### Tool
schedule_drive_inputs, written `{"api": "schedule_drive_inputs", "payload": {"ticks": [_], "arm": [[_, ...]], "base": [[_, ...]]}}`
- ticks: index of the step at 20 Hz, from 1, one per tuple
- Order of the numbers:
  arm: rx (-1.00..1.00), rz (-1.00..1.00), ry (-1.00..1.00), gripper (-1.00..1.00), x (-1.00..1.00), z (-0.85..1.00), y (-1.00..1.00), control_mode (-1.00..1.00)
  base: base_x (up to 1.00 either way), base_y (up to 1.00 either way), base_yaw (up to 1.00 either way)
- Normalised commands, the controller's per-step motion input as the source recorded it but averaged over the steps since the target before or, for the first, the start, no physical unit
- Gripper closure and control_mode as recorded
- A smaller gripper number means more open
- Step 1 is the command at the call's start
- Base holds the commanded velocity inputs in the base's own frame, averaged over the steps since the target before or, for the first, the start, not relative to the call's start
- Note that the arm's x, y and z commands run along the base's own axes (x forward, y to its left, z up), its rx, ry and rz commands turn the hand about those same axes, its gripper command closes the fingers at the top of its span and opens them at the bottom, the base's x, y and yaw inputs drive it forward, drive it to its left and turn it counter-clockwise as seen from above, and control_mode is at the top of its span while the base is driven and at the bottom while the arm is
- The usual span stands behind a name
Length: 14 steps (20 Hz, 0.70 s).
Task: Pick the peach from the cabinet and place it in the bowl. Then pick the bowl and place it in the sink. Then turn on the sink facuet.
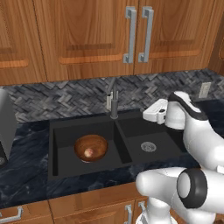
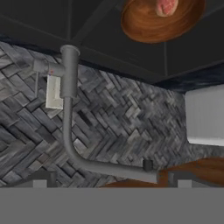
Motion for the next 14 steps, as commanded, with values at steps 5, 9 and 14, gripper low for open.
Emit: {"api": "schedule_drive_inputs", "payload": {"ticks": [5,9,14], "arm": [[0.03,0.0,0.05,-1.0,0.07,0.0,0.01,-1.0],[0.0,-0.01,0.05,-1.0,0.55,0.0,0.0,-1.0],[0.0,-0.01,0.04,-1.0,0.43,-0.18,0.0,-1.0]], "base": [[0.0,0.0,0.0],[0.0,0.0,0.0],[0.0,0.0,0.0]]}}
